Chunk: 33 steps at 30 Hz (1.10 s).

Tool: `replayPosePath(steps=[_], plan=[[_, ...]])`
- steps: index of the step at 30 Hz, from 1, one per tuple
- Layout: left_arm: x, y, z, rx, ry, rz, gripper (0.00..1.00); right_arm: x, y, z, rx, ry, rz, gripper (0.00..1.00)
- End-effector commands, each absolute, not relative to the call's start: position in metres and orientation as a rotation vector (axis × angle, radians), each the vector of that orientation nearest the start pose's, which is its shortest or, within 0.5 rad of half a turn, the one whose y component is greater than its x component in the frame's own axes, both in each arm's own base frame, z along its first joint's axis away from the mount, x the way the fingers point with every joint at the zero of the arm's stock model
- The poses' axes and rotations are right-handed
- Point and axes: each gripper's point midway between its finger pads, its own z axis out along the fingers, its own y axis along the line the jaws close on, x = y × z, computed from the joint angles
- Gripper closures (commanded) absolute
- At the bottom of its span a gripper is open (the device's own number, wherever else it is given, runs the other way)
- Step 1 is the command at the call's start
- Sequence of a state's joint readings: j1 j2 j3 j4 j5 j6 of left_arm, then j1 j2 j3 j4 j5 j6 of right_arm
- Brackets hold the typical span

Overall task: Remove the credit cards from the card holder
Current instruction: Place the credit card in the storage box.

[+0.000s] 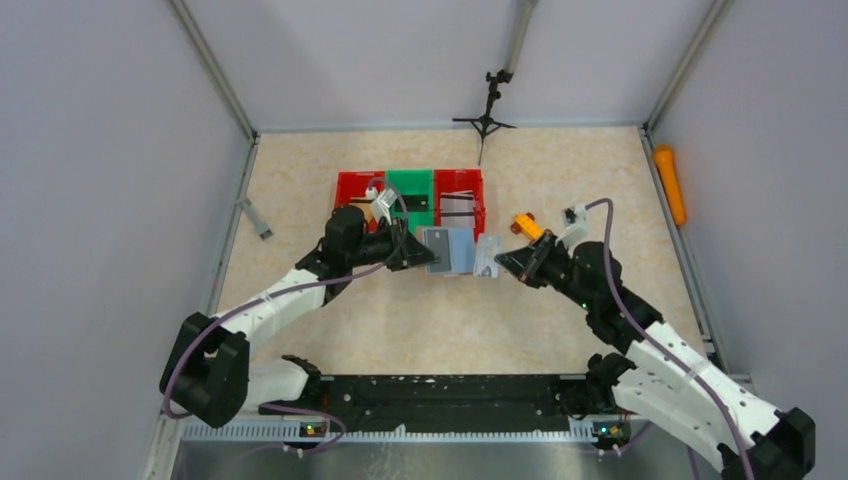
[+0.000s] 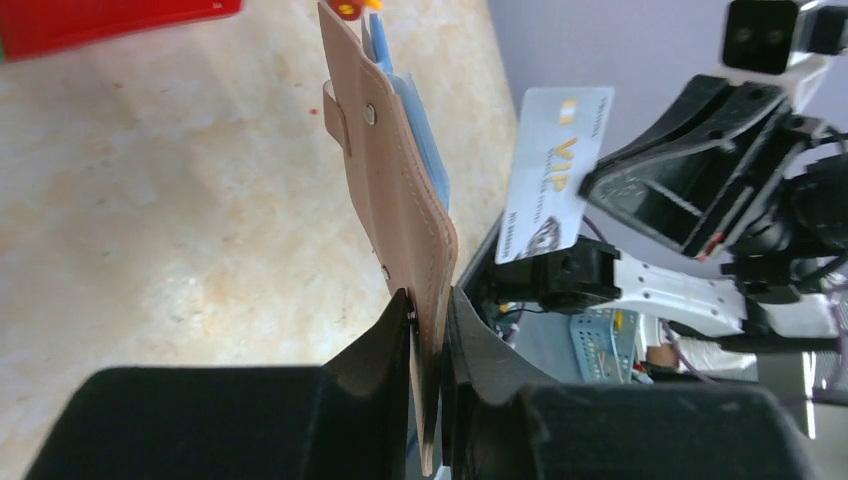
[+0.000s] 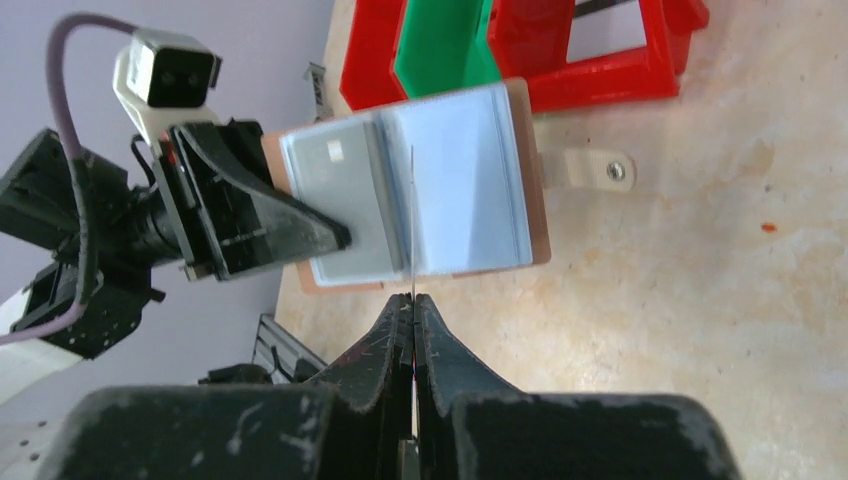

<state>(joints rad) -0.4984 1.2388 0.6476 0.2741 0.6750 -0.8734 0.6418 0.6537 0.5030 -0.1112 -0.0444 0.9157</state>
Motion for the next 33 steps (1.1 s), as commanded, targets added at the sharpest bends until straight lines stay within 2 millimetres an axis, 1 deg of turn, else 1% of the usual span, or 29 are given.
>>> replayPosePath(steps=[1,5,7,8,9,11,14,16,20,21,22,25,27,29,32,33], plan=[[0.247,-0.265,0.178,0.095,2.207,-1.377,0.94,0.241,0.222,0.258,0.165,1.834,1.2,1.0],[0.25,-0.253,0.164,0.07,2.258,-1.296,0.94,0.276,0.227,0.26,0.127,1.848,1.156,1.0],[0.248,-0.251,0.158,0.085,2.278,-1.279,0.94,0.296,0.231,0.253,0.099,1.885,1.091,1.0],[0.243,-0.249,0.152,0.087,2.316,-1.269,0.94,0.305,0.234,0.258,0.066,1.88,1.06,1.0],[0.24,-0.247,0.148,0.099,2.334,-1.263,0.94,0.314,0.237,0.258,0.014,1.88,1.029,1.0],[0.235,-0.247,0.144,0.128,2.362,-1.262,0.94,0.331,0.242,0.259,-0.145,1.875,0.918,1.0],[0.226,-0.245,0.137,0.159,2.383,-1.265,0.94,0.357,0.247,0.248,-0.328,1.936,0.759,1.0],[0.223,-0.244,0.133,0.17,2.388,-1.269,0.95,0.374,0.254,0.242,-0.435,1.972,0.7,1.0],[0.216,-0.244,0.13,0.189,2.383,-1.302,0.95,0.406,0.264,0.227,-0.594,2.02,0.592,1.0],[0.215,-0.244,0.129,0.197,2.385,-1.305,0.95,0.412,0.265,0.221,-0.639,2.034,0.56,1.0],[0.214,-0.244,0.128,0.2,2.392,-1.301,0.95,0.419,0.267,0.211,-0.711,2.041,0.524,1.0],[0.212,-0.241,0.125,0.2,2.411,-1.279,0.95,0.429,0.269,0.195,-0.87,2.033,0.463,1.0],[0.211,-0.241,0.123,0.201,2.417,-1.279,0.95,0.438,0.267,0.187,-0.913,2.017,0.411,1.0],[0.21,-0.24,0.121,0.202,2.423,-1.279,0.95,0.445,0.271,0.182,-0.991,1.951,0.38,1.0],[0.209,-0.24,0.118,0.203,2.428,-1.279,0.95,0.448,0.277,0.167,-1.166,1.87,0.305,1.0],[0.209,-0.24,0.119,0.205,2.425,-1.279,0.95,0.452,0.277,0.164,-1.193,1.856,0.27,1.0]])
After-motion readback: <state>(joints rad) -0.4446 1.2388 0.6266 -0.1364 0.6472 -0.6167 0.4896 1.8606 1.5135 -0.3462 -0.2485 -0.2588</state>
